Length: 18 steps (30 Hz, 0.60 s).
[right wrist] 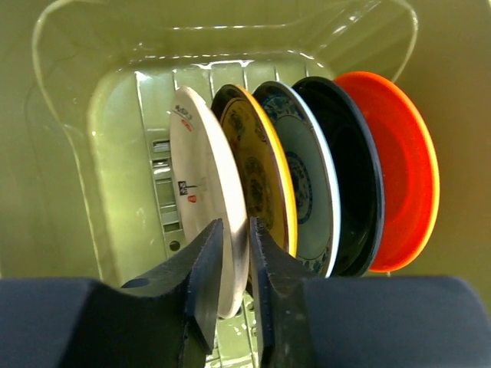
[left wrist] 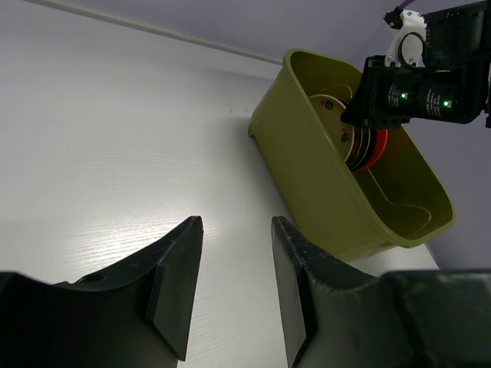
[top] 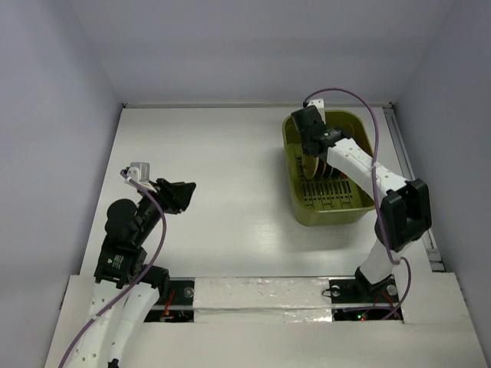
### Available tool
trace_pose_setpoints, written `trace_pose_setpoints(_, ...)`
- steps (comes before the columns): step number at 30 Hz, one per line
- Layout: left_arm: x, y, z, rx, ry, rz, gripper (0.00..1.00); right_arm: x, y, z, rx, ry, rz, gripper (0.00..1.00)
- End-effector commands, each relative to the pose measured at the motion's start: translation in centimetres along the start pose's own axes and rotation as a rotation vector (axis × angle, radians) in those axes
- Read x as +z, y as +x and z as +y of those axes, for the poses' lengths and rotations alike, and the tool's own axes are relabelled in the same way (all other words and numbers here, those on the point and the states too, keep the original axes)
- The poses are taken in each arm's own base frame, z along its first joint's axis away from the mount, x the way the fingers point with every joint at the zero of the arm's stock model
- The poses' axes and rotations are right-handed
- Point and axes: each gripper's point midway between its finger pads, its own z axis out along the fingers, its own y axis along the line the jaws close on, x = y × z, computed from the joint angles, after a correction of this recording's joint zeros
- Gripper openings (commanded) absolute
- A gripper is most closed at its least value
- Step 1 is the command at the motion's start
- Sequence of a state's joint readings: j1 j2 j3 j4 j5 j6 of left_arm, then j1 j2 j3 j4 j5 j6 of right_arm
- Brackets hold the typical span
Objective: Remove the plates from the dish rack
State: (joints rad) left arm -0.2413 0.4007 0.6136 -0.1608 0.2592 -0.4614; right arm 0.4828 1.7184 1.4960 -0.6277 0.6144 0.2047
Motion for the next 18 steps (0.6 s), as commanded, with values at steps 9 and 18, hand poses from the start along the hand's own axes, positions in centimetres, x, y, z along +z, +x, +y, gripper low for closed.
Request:
trace_pose_setpoints(9, -0.1, -0.8, -0.9, 0.017, 0.046, -0.037, 0.38, -0.8, -3.5, -1.9, 0.023, 0.076, -0.091, 0.02)
trace_pose_setpoints(18, -0.1, -0.8, -0.9, 0.016, 0.045, -0.038, 0.38, -5.8, -6.8, -4.4, 0.050, 0.076, -0.199, 0.00)
